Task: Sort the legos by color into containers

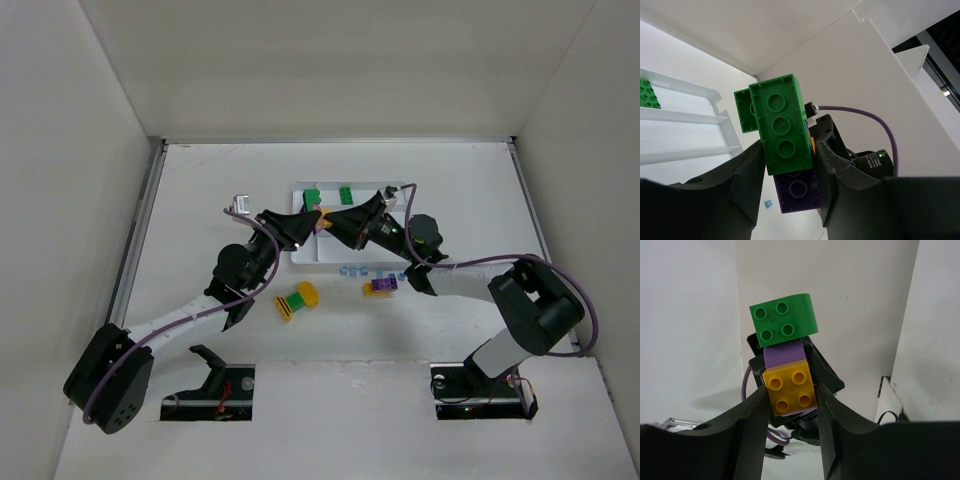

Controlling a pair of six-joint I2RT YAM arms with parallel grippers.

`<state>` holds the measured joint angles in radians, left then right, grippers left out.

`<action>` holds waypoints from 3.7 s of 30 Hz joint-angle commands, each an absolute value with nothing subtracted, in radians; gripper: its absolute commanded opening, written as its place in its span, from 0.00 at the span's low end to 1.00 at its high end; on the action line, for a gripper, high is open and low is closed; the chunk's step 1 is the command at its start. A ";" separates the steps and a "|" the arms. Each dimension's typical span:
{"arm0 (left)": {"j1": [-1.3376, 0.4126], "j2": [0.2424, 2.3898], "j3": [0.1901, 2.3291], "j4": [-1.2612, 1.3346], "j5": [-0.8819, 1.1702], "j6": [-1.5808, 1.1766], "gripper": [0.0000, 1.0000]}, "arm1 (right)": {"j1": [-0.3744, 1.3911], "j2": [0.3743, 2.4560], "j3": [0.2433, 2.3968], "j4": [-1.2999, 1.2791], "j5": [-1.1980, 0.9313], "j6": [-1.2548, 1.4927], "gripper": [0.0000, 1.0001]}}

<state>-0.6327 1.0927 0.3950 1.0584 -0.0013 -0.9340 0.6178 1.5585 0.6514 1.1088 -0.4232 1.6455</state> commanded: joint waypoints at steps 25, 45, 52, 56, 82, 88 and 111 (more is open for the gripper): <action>-0.498 0.887 0.353 0.945 0.101 -0.911 0.22 | 0.498 1.617 0.646 0.973 -0.446 1.413 0.25; -0.521 0.853 0.330 0.871 0.184 -0.931 0.24 | 0.516 1.703 1.098 0.034 0.166 0.598 0.31; -0.550 0.873 0.325 0.880 0.186 -0.940 0.24 | 0.516 1.766 1.161 -0.003 0.204 0.543 0.35; -0.561 0.870 0.321 0.885 0.184 -0.945 0.24 | 0.512 1.787 1.175 0.006 0.215 0.535 0.35; -0.518 0.825 0.273 0.982 0.244 -1.091 0.25 | 0.555 1.471 0.739 1.004 -0.417 1.038 0.78; -0.528 0.805 0.267 0.997 0.238 -1.121 0.25 | 0.562 1.650 0.778 1.403 -0.566 1.296 0.82; -0.558 0.867 0.282 1.002 0.218 -1.181 0.25 | 0.625 1.664 0.792 1.516 -0.621 1.353 0.74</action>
